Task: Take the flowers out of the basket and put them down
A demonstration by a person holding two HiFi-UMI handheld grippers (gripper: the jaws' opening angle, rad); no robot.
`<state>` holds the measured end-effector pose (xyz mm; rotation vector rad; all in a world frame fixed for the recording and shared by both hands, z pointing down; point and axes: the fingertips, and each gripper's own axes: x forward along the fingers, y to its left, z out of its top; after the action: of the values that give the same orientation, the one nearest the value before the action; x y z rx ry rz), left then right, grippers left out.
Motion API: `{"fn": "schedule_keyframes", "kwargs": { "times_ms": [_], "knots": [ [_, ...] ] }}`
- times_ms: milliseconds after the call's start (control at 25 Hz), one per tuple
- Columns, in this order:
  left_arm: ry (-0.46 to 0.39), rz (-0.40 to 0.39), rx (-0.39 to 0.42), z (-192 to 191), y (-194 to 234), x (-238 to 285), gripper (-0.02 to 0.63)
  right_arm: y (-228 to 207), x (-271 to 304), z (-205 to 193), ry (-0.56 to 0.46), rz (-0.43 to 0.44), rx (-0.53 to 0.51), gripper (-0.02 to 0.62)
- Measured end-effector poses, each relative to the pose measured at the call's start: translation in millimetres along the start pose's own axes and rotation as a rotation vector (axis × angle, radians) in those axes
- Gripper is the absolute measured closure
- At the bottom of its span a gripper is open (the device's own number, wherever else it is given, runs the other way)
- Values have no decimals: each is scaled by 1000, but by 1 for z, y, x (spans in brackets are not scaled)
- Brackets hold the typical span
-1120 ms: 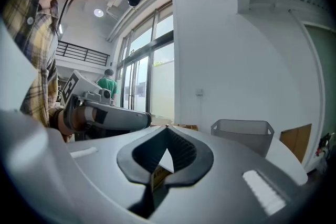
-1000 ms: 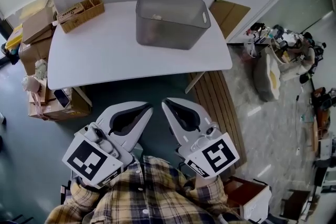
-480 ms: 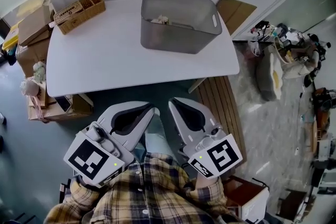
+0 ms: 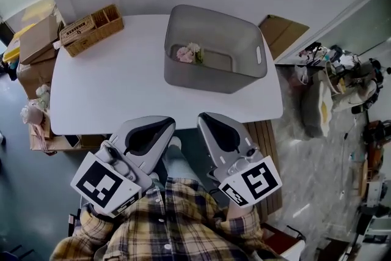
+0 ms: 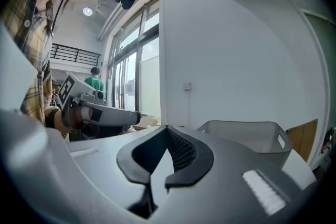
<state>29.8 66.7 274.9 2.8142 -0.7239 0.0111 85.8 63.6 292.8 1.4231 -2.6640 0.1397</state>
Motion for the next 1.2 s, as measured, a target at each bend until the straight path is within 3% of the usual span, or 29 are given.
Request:
{"fn": "schedule_keyframes", "kwargs": {
  "times_ms": [320, 640, 1200],
  "knots": [
    [-20, 61, 8, 39, 41, 82, 592, -91, 38, 34, -2, 51, -18, 589],
    [-31, 125, 7, 51, 74, 142, 592, -161, 67, 40, 8, 100, -23, 590],
    [1, 142, -3, 55, 108, 168, 592, -191, 99, 38, 40, 114, 5, 589]
  ]
}}
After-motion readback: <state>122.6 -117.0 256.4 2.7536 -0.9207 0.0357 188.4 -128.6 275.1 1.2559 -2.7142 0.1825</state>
